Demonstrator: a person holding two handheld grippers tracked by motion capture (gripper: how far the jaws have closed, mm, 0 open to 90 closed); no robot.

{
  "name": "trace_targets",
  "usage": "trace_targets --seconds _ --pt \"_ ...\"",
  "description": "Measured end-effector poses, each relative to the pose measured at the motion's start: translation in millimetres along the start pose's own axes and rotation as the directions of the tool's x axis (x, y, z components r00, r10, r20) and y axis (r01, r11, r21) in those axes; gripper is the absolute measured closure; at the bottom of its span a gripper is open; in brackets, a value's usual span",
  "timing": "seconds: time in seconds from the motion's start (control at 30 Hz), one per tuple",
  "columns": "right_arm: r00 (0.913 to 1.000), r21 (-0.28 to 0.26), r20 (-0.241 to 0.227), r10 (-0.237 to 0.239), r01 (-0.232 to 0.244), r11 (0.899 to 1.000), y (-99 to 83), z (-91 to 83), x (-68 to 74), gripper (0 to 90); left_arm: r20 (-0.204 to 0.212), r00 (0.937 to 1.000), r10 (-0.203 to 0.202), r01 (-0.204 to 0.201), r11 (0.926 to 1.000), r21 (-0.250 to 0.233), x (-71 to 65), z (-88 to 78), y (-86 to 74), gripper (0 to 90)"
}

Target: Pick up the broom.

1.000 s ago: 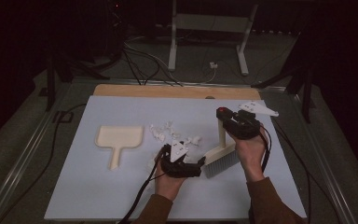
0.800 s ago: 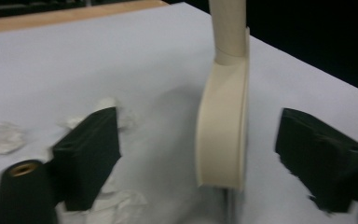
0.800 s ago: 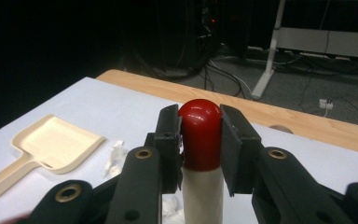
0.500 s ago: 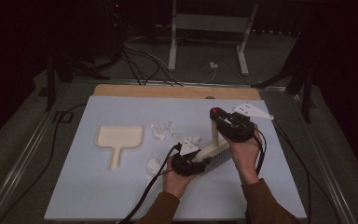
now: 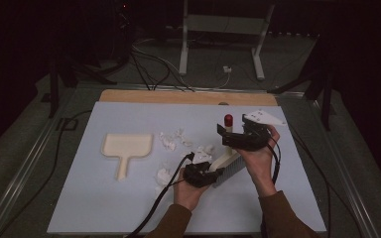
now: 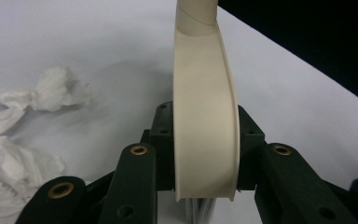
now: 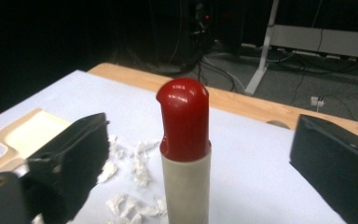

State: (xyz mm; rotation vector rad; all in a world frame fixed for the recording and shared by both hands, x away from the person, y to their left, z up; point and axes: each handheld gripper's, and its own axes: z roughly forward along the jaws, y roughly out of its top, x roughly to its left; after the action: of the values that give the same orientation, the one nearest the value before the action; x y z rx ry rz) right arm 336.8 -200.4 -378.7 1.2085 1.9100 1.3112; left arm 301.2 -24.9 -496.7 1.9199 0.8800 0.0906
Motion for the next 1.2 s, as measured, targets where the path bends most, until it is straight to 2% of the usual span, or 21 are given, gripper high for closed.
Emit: trace_targets --seconds 0.03,0.2,0.33,0.53,0.57,0.63,0.7,0.77,1.0,1.2 --pt "0.9999 0.012 -0.006 -0.009 0.009 1.000 -0.8 0.9 -0.6 0.9 0.000 1.0000 0.000 0.000 1.0000 0.000 0.0 0.0 0.0 69.7" --pt "0.9990 0.014 -0.029 -0.034 0.034 0.999 -5.4 1.7 -1.8 0.0 0.015 0.9999 -0.002 0.003 0.9999 -0.010 -0.4 -1.9 0.5 69.9" --pt "0.9984 0.008 -0.048 -0.028 0.028 1.000 -7.2 0.8 -3.5 0.0 0.009 1.0000 0.002 -0.002 1.0000 -0.006 -0.4 -5.3 1.7 70.0" --pt "0.9952 0.004 -0.095 -0.020 0.020 1.000 -8.9 -3.7 -8.7 0.0 0.027 0.9995 -0.012 0.013 0.9997 -0.020 0.4 -14.5 5.0 70.1" --pt "0.9916 0.002 -0.128 -0.018 0.018 1.000 -9.1 -5.1 -10.5 0.0 0.021 0.9997 -0.013 0.014 0.9998 -0.016 0.1 -16.6 6.0 70.1" --pt "0.9879 0.000 -0.152 -0.030 0.031 1.000 -9.1 -6.2 -10.8 0.0 0.022 0.9996 -0.019 0.020 0.9996 -0.022 0.2 -20.8 7.4 70.1" --pt "0.9839 -0.002 -0.168 -0.063 0.063 0.998 -9.4 -6.5 -10.2 0.0 0.026 0.9996 -0.015 0.016 0.9995 -0.027 0.3 -26.1 8.6 70.1" --pt "0.9782 -0.002 -0.193 -0.075 0.076 0.997 -9.8 -6.4 -10.0 0.0 0.027 0.9996 -0.005 0.006 0.9993 -0.038 0.4 -34.4 9.8 70.1" --pt "0.9680 0.019 -0.246 -0.047 0.054 0.998 -12.7 -2.3 -12.3 0.0 0.013 0.9998 0.013 -0.013 0.9989 -0.044 3.8 -51.2 12.0 70.1" --pt "0.9606 0.021 -0.272 -0.054 0.063 0.998 -11.9 0.6 -11.5 0.0 0.009 0.9997 0.025 -0.024 0.9985 -0.049 10.6 -68.0 14.4 70.1"
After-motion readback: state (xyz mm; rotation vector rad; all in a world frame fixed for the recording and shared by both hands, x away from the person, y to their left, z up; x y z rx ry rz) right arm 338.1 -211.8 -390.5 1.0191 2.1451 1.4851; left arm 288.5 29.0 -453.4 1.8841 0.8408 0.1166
